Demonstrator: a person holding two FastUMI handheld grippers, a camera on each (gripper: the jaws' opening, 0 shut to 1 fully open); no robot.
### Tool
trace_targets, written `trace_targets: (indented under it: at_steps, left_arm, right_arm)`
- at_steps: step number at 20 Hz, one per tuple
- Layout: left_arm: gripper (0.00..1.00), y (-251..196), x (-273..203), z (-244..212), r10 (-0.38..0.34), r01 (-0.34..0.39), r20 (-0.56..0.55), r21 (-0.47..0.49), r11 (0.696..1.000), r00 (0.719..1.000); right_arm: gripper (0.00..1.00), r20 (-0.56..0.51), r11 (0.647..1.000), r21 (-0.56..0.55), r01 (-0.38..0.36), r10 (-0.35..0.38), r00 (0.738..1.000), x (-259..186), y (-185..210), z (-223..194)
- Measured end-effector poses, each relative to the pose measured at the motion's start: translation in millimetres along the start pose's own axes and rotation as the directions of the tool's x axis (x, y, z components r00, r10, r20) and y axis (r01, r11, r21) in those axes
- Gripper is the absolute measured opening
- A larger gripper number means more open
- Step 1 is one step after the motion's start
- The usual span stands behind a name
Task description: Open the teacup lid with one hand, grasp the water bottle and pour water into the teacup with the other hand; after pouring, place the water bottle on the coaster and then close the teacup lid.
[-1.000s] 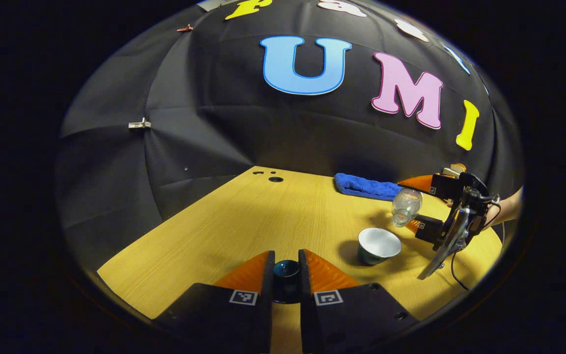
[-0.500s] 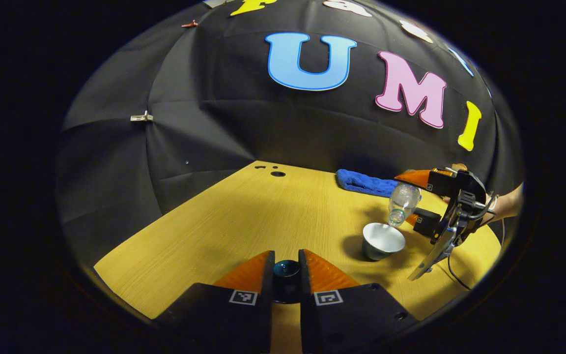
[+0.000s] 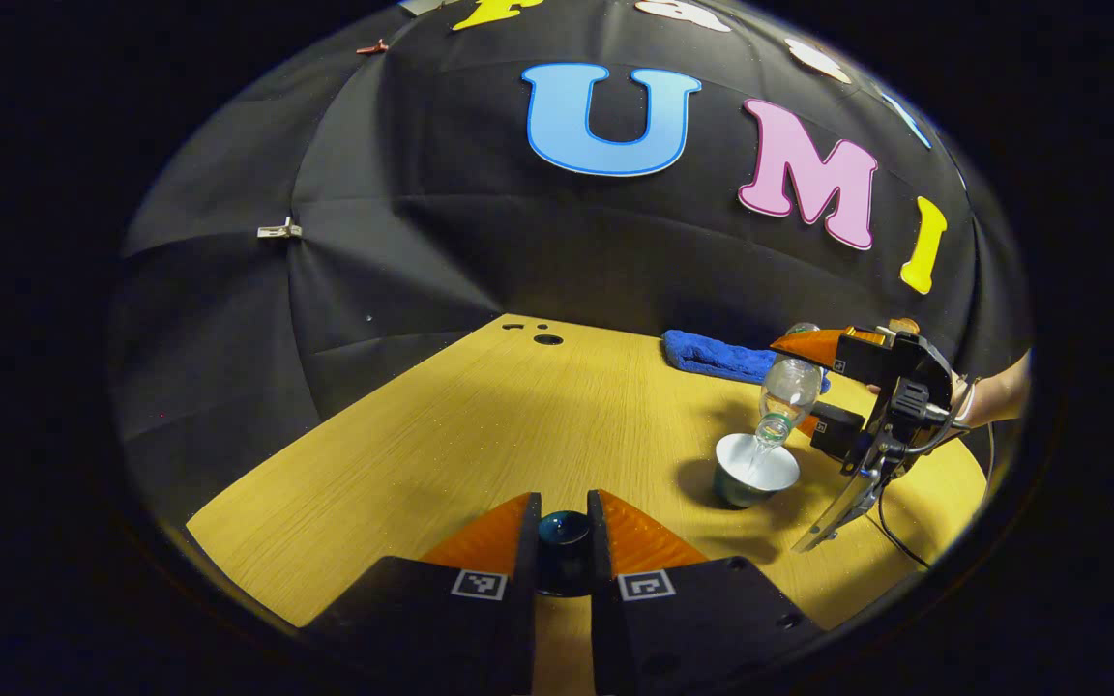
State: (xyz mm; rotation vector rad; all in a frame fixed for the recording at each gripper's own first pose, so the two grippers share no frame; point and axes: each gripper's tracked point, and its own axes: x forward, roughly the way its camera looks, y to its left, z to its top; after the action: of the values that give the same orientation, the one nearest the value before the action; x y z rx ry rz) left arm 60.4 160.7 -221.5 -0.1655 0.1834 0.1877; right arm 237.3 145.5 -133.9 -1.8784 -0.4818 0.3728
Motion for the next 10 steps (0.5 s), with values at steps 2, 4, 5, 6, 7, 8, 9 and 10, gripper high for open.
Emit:
trace_targets:
  at_steps: [2, 4, 5, 6, 7, 8, 9, 10]
  left_arm:
    - [0.27, 0.3, -0.2, -0.6, 0.0, 0.0, -0.002, -0.002, 1.0, 1.0]
    - [0.27, 1.0, -0.6, -1.5, 0.0, 0.0, -0.002, -0.007, 1.0, 1.0]
    - [0.31, 0.8, -0.4, -1.7, -0.001, 0.001, -0.002, -0.008, 1.0, 1.0]
    - [0.27, 0.1, 0.1, -2.1, -0.001, 0.001, -0.001, -0.006, 1.0, 1.0]
    - [0.27, 0.3, -1.0, -2.2, -0.002, 0.002, -0.001, 0.0, 1.0, 1.0]
    - [0.27, 1.1, -0.8, -2.8, 0.001, -0.001, -0.003, 0.01, 1.0, 1.0]
    - [0.28, 1.8, -0.7, -3.9, 0.006, -0.006, -0.002, 0.019, 1.0, 1.0]
    - [0.28, 2.1, -1.5, -3.2, 0.006, -0.006, 0.001, 0.02, 1.0, 1.0]
  right_arm:
    - [0.79, 0.007, 1.0, -0.017, 0.011, -0.011, 1.0, 0.5, -4.3, 0.3]
    - [0.74, 0.011, 0.999, -0.043, 0.025, -0.025, 1.0, 1.4, -6.6, 0.9]
    - [0.74, 0.012, 0.998, -0.061, 0.032, -0.031, 0.999, 1.9, -7.6, 0.1]
    - [0.74, 0.014, 0.996, -0.079, 0.035, -0.034, 0.999, 2.7, -7.8, 0.2]
    - [0.74, 0.018, 0.995, -0.094, 0.039, -0.037, 0.999, 2.9, -7.3, -0.5]
    - [0.74, 0.021, 0.994, -0.106, 0.039, -0.037, 0.999, 2.3, -6.4, -0.6]
    - [0.74, 0.025, 0.993, -0.112, 0.034, -0.031, 0.999, 2.2, -5.1, -0.3]
    - [0.7, 0.027, 0.992, -0.123, 0.04, -0.037, 0.999, 2.7, -5.9, -0.8]
